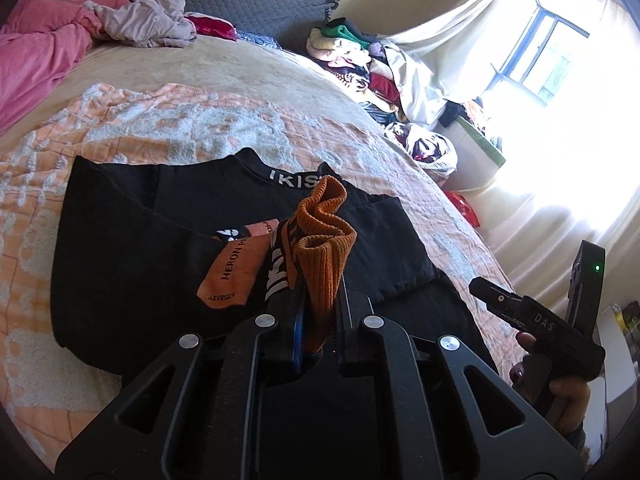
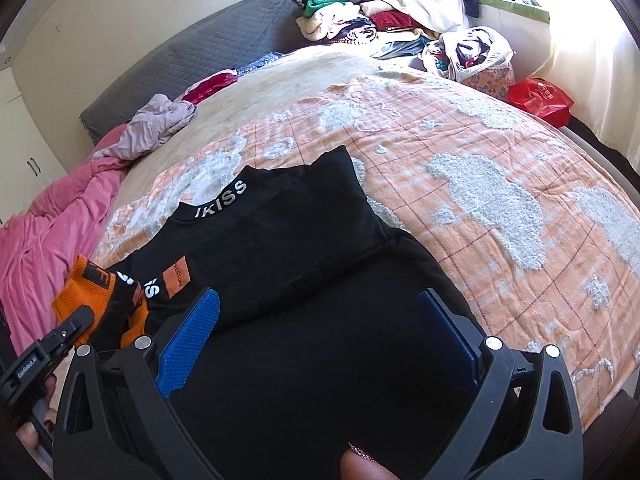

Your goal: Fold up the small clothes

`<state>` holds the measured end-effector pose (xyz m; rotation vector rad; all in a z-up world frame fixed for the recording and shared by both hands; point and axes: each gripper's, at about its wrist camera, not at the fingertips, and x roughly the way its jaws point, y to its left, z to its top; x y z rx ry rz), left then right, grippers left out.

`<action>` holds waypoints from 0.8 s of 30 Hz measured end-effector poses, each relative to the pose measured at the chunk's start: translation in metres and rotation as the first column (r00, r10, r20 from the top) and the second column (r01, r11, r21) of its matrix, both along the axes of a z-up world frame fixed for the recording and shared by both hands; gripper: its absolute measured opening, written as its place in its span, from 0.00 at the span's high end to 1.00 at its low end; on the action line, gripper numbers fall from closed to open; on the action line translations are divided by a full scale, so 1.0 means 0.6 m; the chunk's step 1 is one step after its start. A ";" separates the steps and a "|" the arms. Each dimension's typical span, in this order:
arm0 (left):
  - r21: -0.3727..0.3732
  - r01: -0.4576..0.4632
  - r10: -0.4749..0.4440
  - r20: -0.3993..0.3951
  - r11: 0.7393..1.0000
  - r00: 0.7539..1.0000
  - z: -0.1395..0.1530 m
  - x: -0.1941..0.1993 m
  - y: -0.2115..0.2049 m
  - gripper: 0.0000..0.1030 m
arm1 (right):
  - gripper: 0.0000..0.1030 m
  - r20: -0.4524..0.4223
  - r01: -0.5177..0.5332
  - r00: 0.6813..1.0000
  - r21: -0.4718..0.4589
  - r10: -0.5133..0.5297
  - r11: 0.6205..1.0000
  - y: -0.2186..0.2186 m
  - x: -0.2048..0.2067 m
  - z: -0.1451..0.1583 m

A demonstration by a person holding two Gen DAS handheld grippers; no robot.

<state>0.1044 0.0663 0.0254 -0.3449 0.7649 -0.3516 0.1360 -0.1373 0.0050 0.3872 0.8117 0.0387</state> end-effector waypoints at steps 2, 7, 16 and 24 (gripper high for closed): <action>0.002 0.016 -0.016 -0.008 1.000 1.000 -0.004 0.001 -0.007 0.93 | 0.04 -0.006 0.006 1.000 0.009 -0.006 1.000 -0.004 -0.001 -0.002; -0.002 0.050 -0.050 -0.034 0.999 0.998 -0.009 0.001 -0.014 0.82 | 0.04 -0.015 0.003 1.000 0.011 -0.003 1.000 -0.003 -0.002 -0.008; 0.030 0.041 -0.041 0.004 0.999 0.999 0.023 -0.011 0.001 0.55 | 0.04 -0.046 -0.075 0.996 0.030 0.076 0.997 0.033 0.002 -0.026; 0.129 -0.090 0.089 0.016 0.988 0.996 0.027 -0.004 0.050 0.30 | 0.04 -0.079 -0.234 0.968 0.043 0.237 0.971 0.135 0.012 -0.052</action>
